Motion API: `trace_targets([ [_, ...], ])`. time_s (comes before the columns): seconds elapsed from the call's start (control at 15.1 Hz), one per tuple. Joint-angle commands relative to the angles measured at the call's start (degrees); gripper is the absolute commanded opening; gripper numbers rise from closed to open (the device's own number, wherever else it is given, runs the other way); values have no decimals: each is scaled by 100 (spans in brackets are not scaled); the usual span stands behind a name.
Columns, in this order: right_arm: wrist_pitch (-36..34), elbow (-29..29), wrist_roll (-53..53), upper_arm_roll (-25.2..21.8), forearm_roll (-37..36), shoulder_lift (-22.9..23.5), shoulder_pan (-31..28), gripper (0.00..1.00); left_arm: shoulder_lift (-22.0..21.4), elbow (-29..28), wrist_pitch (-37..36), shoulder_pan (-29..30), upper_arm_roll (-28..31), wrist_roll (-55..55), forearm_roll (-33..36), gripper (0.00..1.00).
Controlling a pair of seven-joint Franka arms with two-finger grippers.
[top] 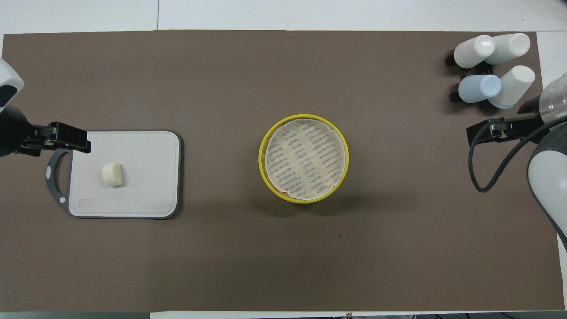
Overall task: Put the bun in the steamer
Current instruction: 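Grasp the bun with the left gripper while the right gripper reaches the steamer lid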
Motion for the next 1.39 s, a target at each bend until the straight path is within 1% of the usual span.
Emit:
trace_targets([
  [0.0, -95, 132, -137, 14, 29, 73, -36, 100, -20, 32, -64, -18, 22, 71, -23, 100],
  [0.27, -25, 27, -93, 67, 134, 29, 17, 100, -20, 32, -55, -18, 22, 71, -14, 100],
  [0.4, 72, 70, 89, 120, 284, 81, 533, 100, -20, 23, -55, -18, 22, 80, -14, 100],
  [0.46, 72, 105, 517, 137, 310, 116, 736, 100, -29, -3, -29, -9, 22, 115, -6, 100],
  [0.53, 81, 236, 1078, 163, 380, 308, 1095, 100, -72, -160, 41, 43, 48, 315, -5, 100],
  [0.6, 55, 603, 1537, 172, 424, 684, 1551, 100, -238, -466, 241, 105, 75, 604, -5, 100],
  [0.73, 203, 1263, 2450, 164, 425, 1475, 2316, 100, -571, -1422, 942, 446, 93, 940, -5, 100],
  [0.8, 404, 1501, 2942, 172, 425, 1783, 2555, 100, -748, -1984, 1364, 544, 93, 967, -5, 100],
  [0.86, 511, 1607, 3148, 164, 407, 1969, 2740, 100, -819, -2399, 1725, 614, 101, 950, -5, 100],
  [0.93, 573, 1591, 3219, 164, 372, 2041, 2872, 100, -802, -2768, 2094, 693, 101, 941, 3, 100],
  [1.06, 870, 1547, 3290, 164, 354, 2286, 2918, 100, -558, -3270, 2937, 773, 101, 950, 3, 100],
  [1.13, 1107, 1547, 3456, 172, 363, 2488, 2918, 100, -425, -3473, 3368, 808, 93, 950, 3, 100],
  [1.19, 1379, 1460, 3492, 172, 363, 2577, 2926, 100, -285, -3640, 3685, 817, 93, 941, 3, 100],
  [1.33, 1977, 1109, 3492, 173, 415, 2648, 3171, 100, 49, -3852, 4231, 817, 93, 924, -5, 100],
])
